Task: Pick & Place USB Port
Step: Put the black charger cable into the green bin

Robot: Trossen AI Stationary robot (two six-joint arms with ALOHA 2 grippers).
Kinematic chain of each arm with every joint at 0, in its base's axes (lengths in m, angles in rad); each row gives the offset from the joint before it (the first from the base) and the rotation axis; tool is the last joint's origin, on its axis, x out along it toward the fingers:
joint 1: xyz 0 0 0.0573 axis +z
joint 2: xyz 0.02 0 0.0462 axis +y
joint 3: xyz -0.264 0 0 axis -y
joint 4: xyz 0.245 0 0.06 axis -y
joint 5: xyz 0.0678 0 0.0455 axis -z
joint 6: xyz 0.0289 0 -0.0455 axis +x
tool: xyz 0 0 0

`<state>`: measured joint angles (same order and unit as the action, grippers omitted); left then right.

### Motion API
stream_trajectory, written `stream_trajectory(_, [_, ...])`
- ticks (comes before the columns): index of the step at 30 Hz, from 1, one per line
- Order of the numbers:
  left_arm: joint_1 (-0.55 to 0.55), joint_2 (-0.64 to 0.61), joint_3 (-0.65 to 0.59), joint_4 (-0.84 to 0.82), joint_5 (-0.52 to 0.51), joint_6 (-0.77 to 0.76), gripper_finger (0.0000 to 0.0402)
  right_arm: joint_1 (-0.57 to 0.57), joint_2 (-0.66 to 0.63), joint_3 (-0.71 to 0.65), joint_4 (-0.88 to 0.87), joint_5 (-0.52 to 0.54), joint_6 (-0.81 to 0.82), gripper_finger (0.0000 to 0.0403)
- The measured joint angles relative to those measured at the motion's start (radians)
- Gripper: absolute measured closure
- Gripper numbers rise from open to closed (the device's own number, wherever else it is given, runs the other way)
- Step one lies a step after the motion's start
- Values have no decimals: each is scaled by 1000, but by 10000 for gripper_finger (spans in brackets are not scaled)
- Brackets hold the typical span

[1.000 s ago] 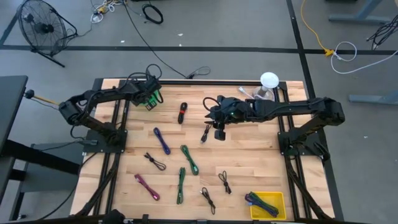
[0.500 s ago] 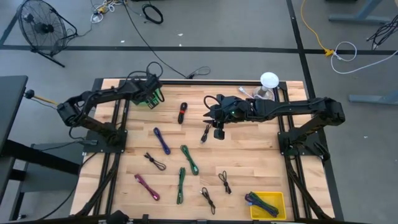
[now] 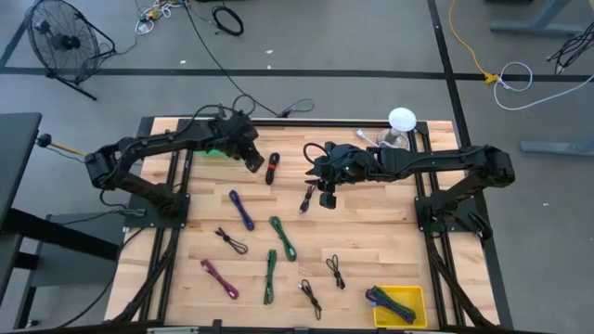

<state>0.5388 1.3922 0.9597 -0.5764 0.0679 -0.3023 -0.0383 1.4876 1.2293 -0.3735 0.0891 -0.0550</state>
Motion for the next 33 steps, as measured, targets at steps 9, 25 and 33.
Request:
stream_trajectory(9, [-153, 1, -4, 18, -14, -136, 200, 0, 0, 0, -1, 0, -5, 292])
stream_trajectory(25, [-210, 189, -5, 86, -202, -217, 200, 90, -1, 2, -1, -55, -6, 293])
stream_trajectory(33, [-174, 290, -4, 216, -199, -218, 200, 133, -1, 2, 13, -53, -6, 293])
